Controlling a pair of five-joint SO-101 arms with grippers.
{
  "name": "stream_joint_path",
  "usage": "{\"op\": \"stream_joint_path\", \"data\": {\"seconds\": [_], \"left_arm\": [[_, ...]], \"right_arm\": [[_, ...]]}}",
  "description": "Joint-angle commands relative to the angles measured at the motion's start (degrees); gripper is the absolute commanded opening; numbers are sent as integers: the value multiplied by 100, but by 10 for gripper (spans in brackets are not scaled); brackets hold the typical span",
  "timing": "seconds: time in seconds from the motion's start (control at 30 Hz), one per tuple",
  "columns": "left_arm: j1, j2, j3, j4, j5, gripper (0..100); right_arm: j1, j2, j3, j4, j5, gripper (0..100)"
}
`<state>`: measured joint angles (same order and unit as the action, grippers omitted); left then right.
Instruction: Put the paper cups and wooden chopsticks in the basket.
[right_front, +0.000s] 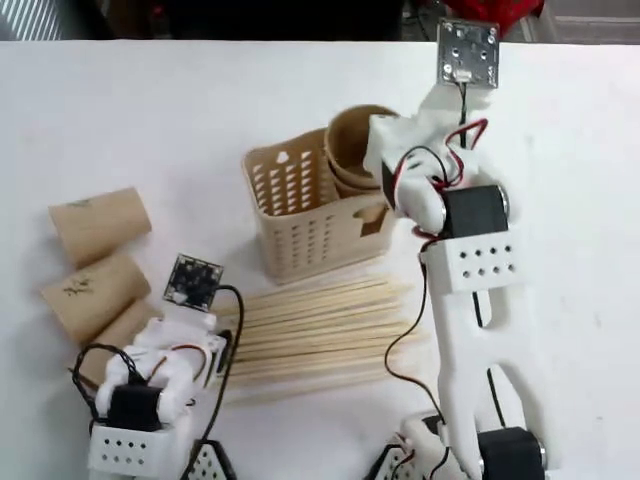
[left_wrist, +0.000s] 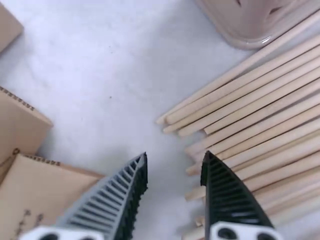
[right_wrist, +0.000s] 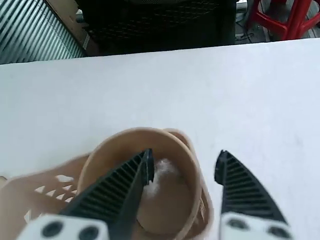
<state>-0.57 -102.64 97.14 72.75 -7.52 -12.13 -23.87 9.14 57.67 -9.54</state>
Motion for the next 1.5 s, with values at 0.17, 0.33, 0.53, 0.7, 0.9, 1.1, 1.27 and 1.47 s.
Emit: {"op": "stream_joint_path", "data": {"seconds": [0.17, 0.33, 0.53, 0.7, 0.9, 1.1, 1.27, 1.47], "left_arm": [[48, -31, 0, 26, 0, 188], [48, -31, 0, 26, 0, 188], [48, -31, 0, 26, 0, 188], [48, -31, 0, 26, 0, 188], [48, -31, 0, 26, 0, 188], [48, -31, 0, 26, 0, 188], [48, -31, 0, 26, 0, 188], [48, -31, 0, 26, 0, 188]], "right_arm": [[514, -822, 18, -110, 44, 221], [585, -892, 35, -110, 44, 220], [479, -374, 35, -119, 26, 220], [541, 277, 334, -31, 44, 220], [576, 321, 290, -22, 53, 220], [558, -602, -141, 593, 26, 220], [523, -1745, -176, 1455, 62, 219], [514, -2756, 501, 2571, 1160, 173]]}}
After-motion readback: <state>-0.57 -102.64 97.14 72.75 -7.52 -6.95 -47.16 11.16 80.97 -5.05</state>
